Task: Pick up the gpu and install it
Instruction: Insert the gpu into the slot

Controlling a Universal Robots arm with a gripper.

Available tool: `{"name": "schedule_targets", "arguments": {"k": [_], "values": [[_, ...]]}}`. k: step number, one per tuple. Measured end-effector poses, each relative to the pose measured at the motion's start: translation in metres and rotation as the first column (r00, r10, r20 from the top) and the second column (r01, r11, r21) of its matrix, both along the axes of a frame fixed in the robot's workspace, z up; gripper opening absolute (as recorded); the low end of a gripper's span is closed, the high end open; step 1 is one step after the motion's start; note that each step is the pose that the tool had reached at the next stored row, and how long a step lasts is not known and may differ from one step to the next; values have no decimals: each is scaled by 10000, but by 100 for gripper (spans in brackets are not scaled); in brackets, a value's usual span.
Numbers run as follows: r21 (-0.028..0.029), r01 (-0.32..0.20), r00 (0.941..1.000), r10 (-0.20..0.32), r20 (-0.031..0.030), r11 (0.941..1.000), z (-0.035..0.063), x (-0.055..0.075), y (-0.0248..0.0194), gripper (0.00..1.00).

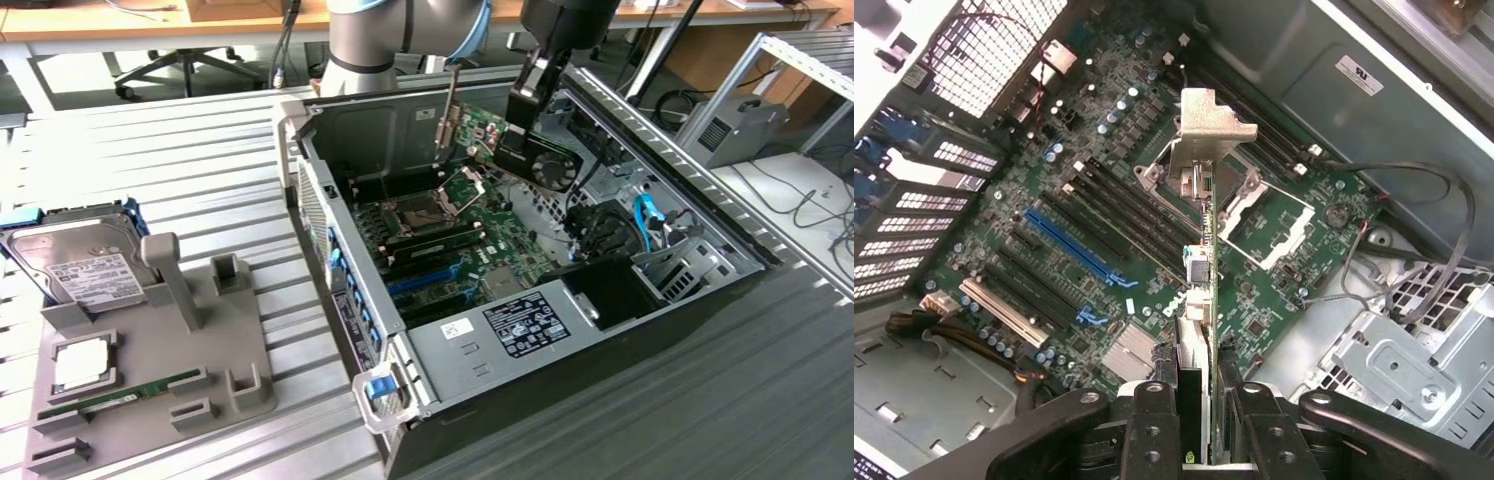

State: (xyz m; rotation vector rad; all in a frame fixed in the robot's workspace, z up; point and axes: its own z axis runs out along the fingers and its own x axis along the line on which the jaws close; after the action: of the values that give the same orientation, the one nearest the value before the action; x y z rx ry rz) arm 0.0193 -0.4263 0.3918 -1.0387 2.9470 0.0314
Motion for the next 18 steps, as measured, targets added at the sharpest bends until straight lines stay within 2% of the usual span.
{"name": "schedule_targets", "arguments": {"k": [18], "values": [[0, -477, 9989, 477, 0, 9989, 0, 0, 0, 26]]}}
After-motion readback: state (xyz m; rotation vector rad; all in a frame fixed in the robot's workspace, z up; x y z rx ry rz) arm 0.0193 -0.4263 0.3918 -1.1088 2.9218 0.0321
